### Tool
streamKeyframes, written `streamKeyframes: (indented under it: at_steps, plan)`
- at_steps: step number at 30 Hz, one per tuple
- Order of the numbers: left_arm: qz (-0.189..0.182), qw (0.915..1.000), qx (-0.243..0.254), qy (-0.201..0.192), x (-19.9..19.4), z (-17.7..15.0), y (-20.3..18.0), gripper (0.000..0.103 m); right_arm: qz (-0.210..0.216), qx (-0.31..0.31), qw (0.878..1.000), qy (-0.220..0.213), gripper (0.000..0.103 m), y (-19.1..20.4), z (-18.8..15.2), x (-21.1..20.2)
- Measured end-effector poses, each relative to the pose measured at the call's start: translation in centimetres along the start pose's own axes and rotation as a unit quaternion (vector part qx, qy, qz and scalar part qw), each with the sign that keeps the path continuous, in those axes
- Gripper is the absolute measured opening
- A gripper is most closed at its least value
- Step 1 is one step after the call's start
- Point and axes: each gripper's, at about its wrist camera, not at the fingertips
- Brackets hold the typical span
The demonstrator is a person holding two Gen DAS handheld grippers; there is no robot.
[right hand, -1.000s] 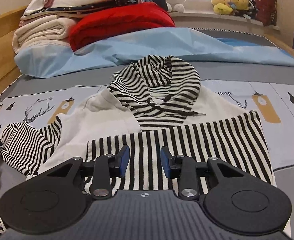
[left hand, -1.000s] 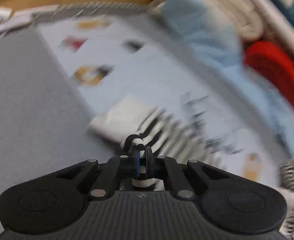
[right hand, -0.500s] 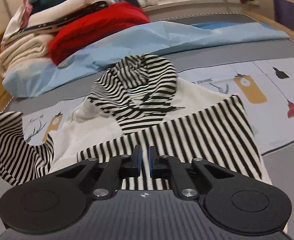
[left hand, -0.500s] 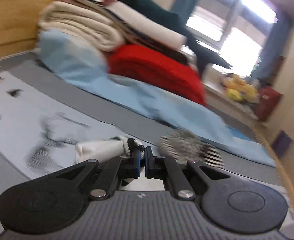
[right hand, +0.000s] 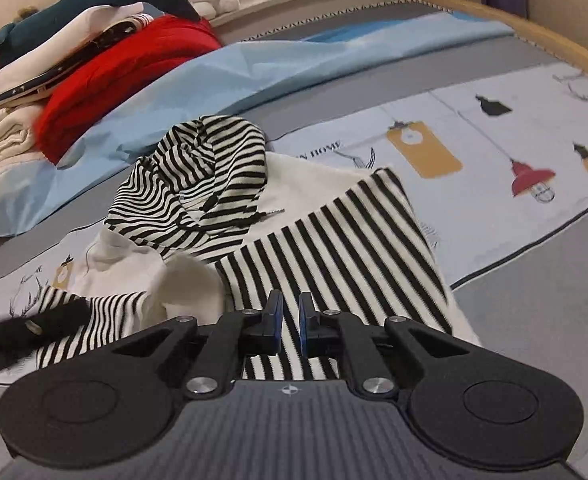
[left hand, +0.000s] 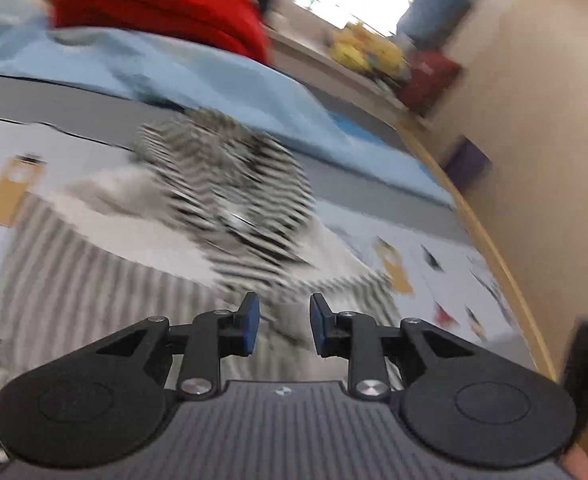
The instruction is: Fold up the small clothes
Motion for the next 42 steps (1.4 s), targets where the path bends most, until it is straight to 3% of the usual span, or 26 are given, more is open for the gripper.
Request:
streamKeyframes:
  at_steps: [3, 5, 7, 9, 14, 17, 19, 22, 25, 27, 28, 29, 30, 32, 34, 37, 39, 41, 42]
  plan:
    - [0.080, 0.9952, -0.056, -0.010, -0.5, 2.2, 5.2, 0.030, 0.020, -0.002, 1.000, 0.012, 0.025, 0.7, -0.2, 0.7]
    - [0.133, 0.9859, -0.101, -0.008, -0.8, 2.5, 8.6, 0.030, 0.034, -0.005, 0.999, 0.025, 0.037, 1.4, -0.4, 1.4]
    - [0.161, 0.9771, -0.139, -0.001, -1.2, 3.2, 11.1, 0.030, 0.044, -0.006, 0.998, 0.040, 0.044, 2.0, -0.8, 2.3]
    - [0.174, 0.9715, -0.161, 0.010, -0.8, 3.7, 13.2, 0.030, 0.035, -0.002, 0.998, 0.050, 0.044, 2.4, -1.1, 3.2]
    - [0.191, 0.9679, -0.156, 0.049, -0.2, 3.7, 16.1, 0.031, -0.046, 0.055, 0.994, 0.079, 0.044, 0.9, -1.6, 5.4]
    - [0.183, 0.9664, -0.171, 0.059, 0.1, 3.3, 17.2, 0.033, -0.054, 0.090, 0.990, 0.096, 0.044, -0.6, -2.2, 6.4]
    - [0.170, 0.9673, -0.179, 0.060, -0.2, 3.1, 17.8, 0.038, -0.054, 0.086, 0.990, 0.094, 0.043, -0.5, -2.4, 6.5]
    - [0.152, 0.9702, -0.179, 0.060, -0.1, 3.1, 17.7, 0.055, -0.053, 0.053, 0.994, 0.082, 0.012, 0.6, -2.6, 6.4]
    - [0.149, 0.9728, -0.163, 0.068, 0.7, 3.2, 17.2, 0.058, -0.044, 0.054, 0.996, 0.057, 0.007, 0.8, -2.2, 5.5]
    - [0.152, 0.9741, -0.151, 0.073, 1.2, 3.1, 16.9, 0.056, -0.010, 0.073, 0.997, 0.008, 0.006, 0.8, -1.4, 3.8]
    - [0.156, 0.9747, -0.142, 0.074, 1.5, 3.0, 16.8, 0.042, 0.017, 0.074, 0.997, -0.029, 0.006, 1.1, -0.8, 2.4]
    - [0.160, 0.9756, -0.131, 0.075, 1.7, 3.0, 16.6, 0.014, 0.041, 0.066, 0.995, -0.065, 0.006, 1.6, -0.4, 1.1]
    - [0.162, 0.9764, -0.120, 0.077, 1.8, 3.0, 16.5, 0.004, 0.067, 0.049, 0.991, -0.109, 0.006, 2.2, -0.1, -0.5]
    - [0.171, 0.9783, -0.101, 0.059, 1.3, 3.3, 16.1, 0.003, 0.092, 0.024, 0.984, -0.149, 0.006, 3.0, 0.0, -2.0]
    - [0.191, 0.9767, -0.093, 0.028, 0.3, 3.8, 15.9, 0.003, 0.081, 0.023, 0.989, -0.125, 0.007, 3.0, -0.1, -1.4]
    - [0.220, 0.9688, -0.106, 0.042, 0.6, 3.7, 16.6, 0.007, -0.018, 0.033, 0.999, 0.023, 0.008, 1.7, -1.1, 3.2]
    - [0.242, 0.9621, -0.110, 0.064, 1.1, 3.6, 17.1, 0.015, -0.075, 0.085, 0.989, 0.092, 0.013, -0.5, -2.4, 5.1]
    - [0.248, 0.9603, -0.122, 0.041, 0.3, 3.8, 17.1, 0.019, -0.065, 0.124, 0.986, 0.092, 0.013, -1.7, -2.4, 5.1]
    - [0.239, 0.9631, -0.121, 0.027, -0.3, 4.0, 16.8, 0.019, -0.060, 0.111, 0.989, 0.077, 0.013, -1.3, -2.0, 4.7]
Point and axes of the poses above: each gripper's, at about its wrist camera, not at the fingertips, and x roughly the way its jaws point, y to its left, z to its top, and after that the axes turned 2 degrees about -x, right-handed
